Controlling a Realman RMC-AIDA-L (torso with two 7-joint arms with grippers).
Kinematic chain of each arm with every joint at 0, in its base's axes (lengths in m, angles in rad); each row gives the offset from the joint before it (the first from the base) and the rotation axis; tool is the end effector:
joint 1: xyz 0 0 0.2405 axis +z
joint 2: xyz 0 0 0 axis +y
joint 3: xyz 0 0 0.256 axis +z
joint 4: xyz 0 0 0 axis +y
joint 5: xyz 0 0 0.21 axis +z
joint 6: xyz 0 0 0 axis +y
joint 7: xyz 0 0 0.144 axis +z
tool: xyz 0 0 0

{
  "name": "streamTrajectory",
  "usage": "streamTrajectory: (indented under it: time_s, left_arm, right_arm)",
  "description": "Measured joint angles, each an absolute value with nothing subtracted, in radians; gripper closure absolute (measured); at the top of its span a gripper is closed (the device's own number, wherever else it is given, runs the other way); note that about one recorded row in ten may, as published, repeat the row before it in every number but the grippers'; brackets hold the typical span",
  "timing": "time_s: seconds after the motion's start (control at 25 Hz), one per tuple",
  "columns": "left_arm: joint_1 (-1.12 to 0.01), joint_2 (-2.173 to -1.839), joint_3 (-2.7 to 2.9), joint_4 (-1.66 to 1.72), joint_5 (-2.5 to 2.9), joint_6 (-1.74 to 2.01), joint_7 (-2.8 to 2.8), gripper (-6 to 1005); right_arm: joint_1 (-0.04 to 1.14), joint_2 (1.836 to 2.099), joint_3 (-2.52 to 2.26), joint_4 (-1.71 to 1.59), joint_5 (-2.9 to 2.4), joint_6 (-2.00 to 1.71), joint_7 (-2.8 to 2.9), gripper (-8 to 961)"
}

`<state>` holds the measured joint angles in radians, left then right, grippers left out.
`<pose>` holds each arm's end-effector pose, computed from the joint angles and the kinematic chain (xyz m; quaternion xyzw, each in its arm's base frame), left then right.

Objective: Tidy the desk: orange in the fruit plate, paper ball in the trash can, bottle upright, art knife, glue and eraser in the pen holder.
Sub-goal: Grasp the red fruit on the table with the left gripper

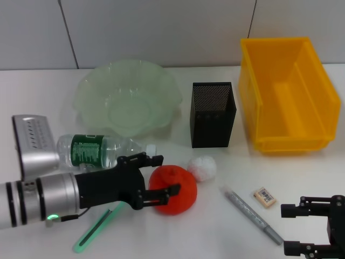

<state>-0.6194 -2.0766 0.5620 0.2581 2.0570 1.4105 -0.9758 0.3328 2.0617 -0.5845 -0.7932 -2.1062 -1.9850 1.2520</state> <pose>-0.2666 0.3176 -0.0630 -0.9446 -0.1646 -0.2502 0.1345 0.2952 0.2378 0.0368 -0.9495 0.1669 0.2622 0.0428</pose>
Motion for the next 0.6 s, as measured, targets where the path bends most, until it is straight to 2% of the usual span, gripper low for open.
streamTrajectory:
  time_s: [0.6]
  left_arm:
    - [-0.657,-2.080,0.553,0.124,2.046,1.297,-0.856,187]
  right_arm:
    - [0.339,2.063,-0.584,-0.789,-2.106,-1.977,1.252,263]
